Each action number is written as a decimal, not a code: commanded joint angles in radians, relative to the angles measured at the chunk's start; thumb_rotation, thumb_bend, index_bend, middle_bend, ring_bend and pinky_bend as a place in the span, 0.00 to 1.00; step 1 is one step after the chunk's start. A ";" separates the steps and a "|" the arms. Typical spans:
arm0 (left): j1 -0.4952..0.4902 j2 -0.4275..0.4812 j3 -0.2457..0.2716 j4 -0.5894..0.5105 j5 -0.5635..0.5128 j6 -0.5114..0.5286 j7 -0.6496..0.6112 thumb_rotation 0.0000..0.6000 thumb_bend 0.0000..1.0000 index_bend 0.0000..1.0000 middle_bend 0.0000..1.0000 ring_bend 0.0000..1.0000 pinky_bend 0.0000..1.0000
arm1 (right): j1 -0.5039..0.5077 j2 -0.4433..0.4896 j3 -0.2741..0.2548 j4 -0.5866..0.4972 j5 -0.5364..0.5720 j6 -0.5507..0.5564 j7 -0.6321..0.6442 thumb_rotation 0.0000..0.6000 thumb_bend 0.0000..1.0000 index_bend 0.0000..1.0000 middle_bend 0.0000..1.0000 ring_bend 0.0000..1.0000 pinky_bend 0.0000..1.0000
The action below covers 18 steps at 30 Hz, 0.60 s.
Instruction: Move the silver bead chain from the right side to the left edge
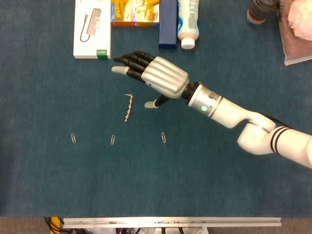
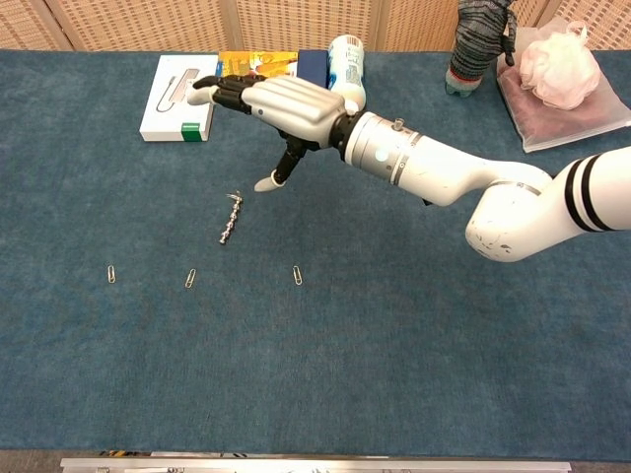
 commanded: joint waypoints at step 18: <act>-0.092 0.002 -0.034 -0.122 0.087 -0.030 0.051 1.00 0.18 0.25 0.13 0.13 0.31 | -0.279 0.425 -0.087 -0.351 0.045 0.204 -0.174 1.00 0.00 0.00 0.01 0.00 0.09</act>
